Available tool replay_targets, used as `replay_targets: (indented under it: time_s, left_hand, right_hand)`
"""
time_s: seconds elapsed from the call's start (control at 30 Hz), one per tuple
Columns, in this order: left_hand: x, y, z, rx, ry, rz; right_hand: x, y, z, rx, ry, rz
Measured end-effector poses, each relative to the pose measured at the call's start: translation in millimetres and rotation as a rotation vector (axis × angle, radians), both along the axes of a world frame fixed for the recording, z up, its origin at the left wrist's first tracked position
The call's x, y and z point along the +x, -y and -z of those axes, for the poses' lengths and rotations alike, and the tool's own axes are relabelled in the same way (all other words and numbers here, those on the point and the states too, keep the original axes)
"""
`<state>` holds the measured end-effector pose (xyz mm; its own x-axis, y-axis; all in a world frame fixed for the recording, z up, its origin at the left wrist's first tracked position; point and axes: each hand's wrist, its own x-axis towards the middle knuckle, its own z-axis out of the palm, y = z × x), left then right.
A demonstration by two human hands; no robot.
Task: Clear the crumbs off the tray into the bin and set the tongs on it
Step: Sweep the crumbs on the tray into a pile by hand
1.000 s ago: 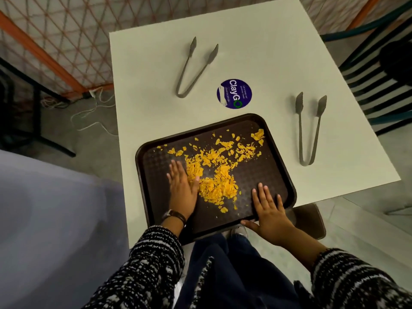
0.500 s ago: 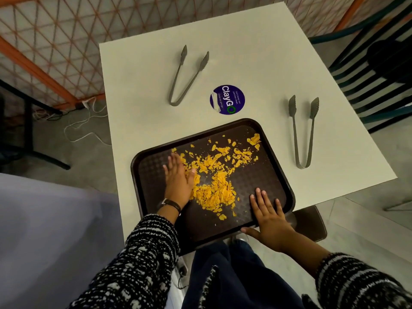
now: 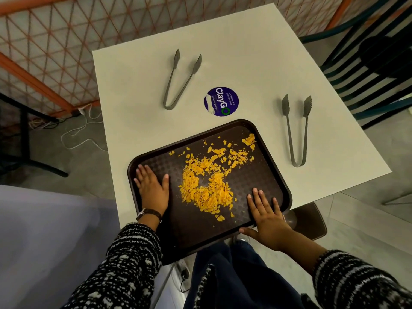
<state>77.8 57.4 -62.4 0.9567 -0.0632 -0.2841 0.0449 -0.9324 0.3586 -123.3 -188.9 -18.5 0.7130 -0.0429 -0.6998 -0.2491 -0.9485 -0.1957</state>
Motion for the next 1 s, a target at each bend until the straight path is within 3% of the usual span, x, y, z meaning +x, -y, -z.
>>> replay_targets:
  time_s: [0.43, 0.57, 0.67, 0.83, 1.0]
  left_hand:
    - [-25.4, 75.5, -10.6, -0.177, -0.05, 0.314]
    - [-31.3, 71.9, -18.5, -0.316, -0.09, 0.288]
    - [-10.6, 60.9, -15.2, -0.263, -0.045, 0.197]
    - [5.5, 67.7, -10.2, -0.155, -0.027, 0.283]
    - [-3.0, 96.2, -16.0, -0.24, -0.074, 0.331]
  right_hand:
    - [-0.4, 1.7, 1.2, 0.006, 0.014, 0.013]
    - [-1.2, 2.5, 1.6, 0.027, 0.036, 0.014]
    - [-1.6, 2.9, 1.9, 0.037, 0.048, 0.014]
    - [-2.1, 2.2, 4.2, 0.032, 0.061, 0.023]
    - [-2.4, 2.8, 6.3, 0.034, 0.079, 0.033]
